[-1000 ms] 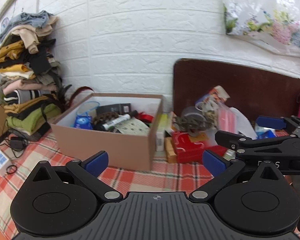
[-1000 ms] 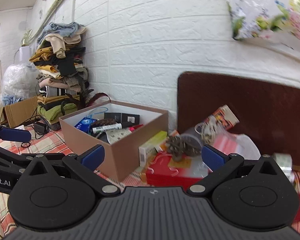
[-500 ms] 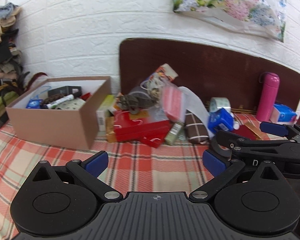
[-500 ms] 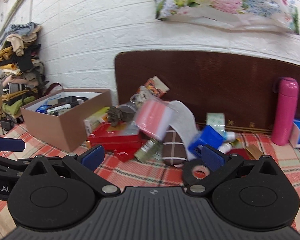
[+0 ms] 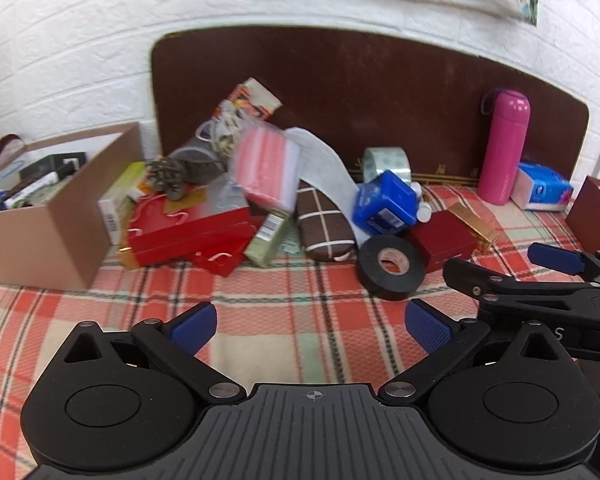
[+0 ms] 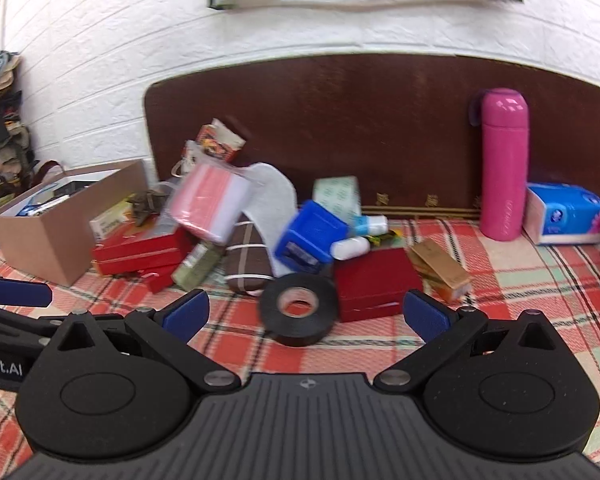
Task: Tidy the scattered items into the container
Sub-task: 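Withdraw both tools from the box back over the bed, then grasp the black tape roll with the left tool while the right tool grasps the dark red box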
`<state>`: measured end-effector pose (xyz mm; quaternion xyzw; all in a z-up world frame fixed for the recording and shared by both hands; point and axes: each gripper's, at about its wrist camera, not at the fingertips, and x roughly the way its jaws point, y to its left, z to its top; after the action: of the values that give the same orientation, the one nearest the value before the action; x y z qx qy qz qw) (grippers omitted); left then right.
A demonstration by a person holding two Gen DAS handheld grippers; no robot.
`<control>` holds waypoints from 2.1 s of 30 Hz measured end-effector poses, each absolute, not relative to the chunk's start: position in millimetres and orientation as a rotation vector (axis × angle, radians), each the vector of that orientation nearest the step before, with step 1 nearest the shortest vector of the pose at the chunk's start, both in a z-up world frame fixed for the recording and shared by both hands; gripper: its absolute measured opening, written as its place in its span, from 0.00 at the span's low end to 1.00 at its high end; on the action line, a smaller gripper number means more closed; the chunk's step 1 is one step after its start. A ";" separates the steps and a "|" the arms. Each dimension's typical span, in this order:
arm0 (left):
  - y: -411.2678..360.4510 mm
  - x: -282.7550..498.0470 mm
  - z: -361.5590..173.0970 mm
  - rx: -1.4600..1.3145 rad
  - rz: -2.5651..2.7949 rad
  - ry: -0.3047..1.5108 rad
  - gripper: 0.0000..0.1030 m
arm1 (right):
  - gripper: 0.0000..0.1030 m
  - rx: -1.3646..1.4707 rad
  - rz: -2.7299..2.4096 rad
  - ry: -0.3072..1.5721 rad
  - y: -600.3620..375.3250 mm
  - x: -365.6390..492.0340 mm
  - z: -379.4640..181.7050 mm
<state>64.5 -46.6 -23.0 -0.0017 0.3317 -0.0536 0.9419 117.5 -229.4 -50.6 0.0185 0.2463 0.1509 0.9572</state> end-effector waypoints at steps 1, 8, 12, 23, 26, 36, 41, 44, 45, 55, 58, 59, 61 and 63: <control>-49.6 70.3 -25.5 -0.006 -0.110 0.683 1.00 | 1.00 0.036 0.298 0.505 -233.4 120.9 -53.3; -63.4 115.1 -42.4 -0.040 -0.105 0.731 1.00 | 1.00 0.030 0.265 0.537 -253.4 147.9 -73.5; -71.4 139.2 -53.5 -0.036 -0.096 0.762 1.00 | 1.00 0.029 0.246 0.541 -263.1 166.1 -84.0; -83.2 181.4 -74.6 -0.061 -0.115 0.768 1.00 | 0.99 0.087 0.241 0.555 -276.2 204.6 -106.0; -86.8 192.4 -81.7 -0.048 -0.132 0.790 0.94 | 0.98 0.123 0.260 0.552 -282.9 212.7 -110.2; -96.7 207.5 -99.4 -0.019 -0.182 0.821 0.82 | 0.88 0.164 0.354 0.562 -286.5 221.6 -121.6; -101.6 214.9 -104.2 0.008 -0.177 0.826 0.79 | 0.88 0.150 0.378 0.562 -281.7 227.9 -121.1; -102.8 217.9 -106.2 0.025 -0.167 0.825 0.79 | 0.87 0.145 0.388 0.570 -279.4 231.9 -122.1; -103.0 217.4 -106.5 0.035 -0.165 0.821 0.78 | 0.87 0.147 0.391 0.576 -279.2 233.2 -122.6; -99.1 206.8 -99.0 0.041 -0.249 0.814 0.26 | 0.85 0.109 0.372 0.603 -267.8 238.7 -123.2; -95.0 203.9 -97.6 0.027 -0.256 0.820 0.26 | 0.84 0.103 0.366 0.610 -267.7 236.0 -122.5; -92.8 202.8 -97.0 0.018 -0.260 0.825 0.25 | 0.84 0.103 0.366 0.614 -268.1 234.8 -122.0; -88.9 197.7 -94.1 0.017 -0.264 0.833 0.24 | 0.84 0.102 0.368 0.623 -269.4 231.5 -121.0; -83.9 190.4 -90.6 0.024 -0.269 0.835 0.24 | 0.84 0.101 0.373 0.635 -270.8 225.4 -119.2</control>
<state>190.4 -83.9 -90.6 0.0115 0.4043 -0.1301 0.9052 225.4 -270.8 -119.2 0.0493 0.3102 0.1821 0.9318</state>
